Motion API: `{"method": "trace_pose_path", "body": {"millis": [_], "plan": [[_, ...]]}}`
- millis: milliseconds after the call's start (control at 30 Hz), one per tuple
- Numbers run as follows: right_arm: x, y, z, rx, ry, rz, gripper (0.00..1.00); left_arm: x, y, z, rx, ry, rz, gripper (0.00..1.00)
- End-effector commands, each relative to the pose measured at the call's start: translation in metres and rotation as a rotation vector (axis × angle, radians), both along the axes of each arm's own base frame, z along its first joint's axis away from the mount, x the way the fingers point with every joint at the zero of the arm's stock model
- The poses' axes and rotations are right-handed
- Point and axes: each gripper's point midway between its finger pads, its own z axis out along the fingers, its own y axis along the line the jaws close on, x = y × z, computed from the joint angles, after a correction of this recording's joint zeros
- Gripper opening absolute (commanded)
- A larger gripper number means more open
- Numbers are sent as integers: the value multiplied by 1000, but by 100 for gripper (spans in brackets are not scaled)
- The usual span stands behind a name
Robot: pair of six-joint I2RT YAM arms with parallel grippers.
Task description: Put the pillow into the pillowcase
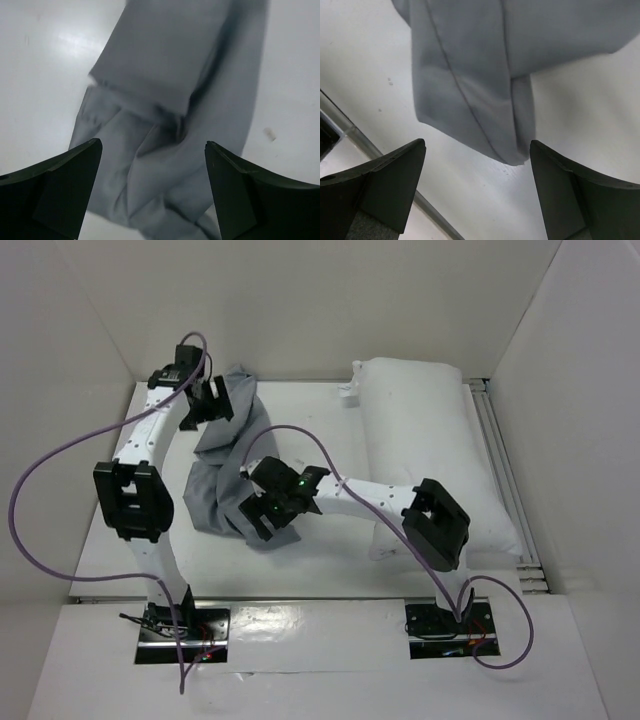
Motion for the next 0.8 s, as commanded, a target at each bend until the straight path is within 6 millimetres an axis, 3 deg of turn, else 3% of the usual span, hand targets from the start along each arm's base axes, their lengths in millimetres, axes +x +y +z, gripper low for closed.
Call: {"method": "trace_pose_path", "body": {"millis": [0, 67, 100, 167, 200, 267, 300, 333, 433, 467, 633, 667, 767], "plan": [[-3, 25, 8, 42, -30, 27, 92, -48, 24, 45, -42, -71, 117, 97], [-2, 30, -5, 25, -18, 40, 92, -71, 38, 23, -69, -3, 212, 96], [-7, 35, -7, 24, -13, 66, 92, -97, 40, 1, -76, 66, 242, 92], [-8, 37, -20, 7, 6, 72, 92, -121, 42, -20, -105, 114, 307, 91], [-7, 39, -22, 6, 7, 72, 90, -145, 40, -51, -106, 196, 326, 90], [-6, 40, -27, -2, 11, 72, 84, -162, 40, -62, -129, 197, 375, 90], [-7, 43, -31, -1, 22, 79, 80, -181, 39, -84, -142, 259, 394, 90], [-5, 46, -26, 10, 16, 79, 59, -184, 36, -88, -165, 250, 405, 90], [-4, 48, -26, 5, 12, 88, 11, -202, 27, -116, -197, 303, 406, 90], [3, 46, -12, 30, -3, 76, 0, -201, 30, -124, -204, 309, 428, 90], [15, 38, 41, 161, -3, 81, 0, -205, 25, -154, -225, 362, 430, 90], [18, 35, 60, 199, -15, 81, 0, -203, 25, -158, -226, 362, 430, 90], [26, 32, 90, 280, -9, 101, 0, -193, 22, -172, -246, 369, 421, 79]]}}
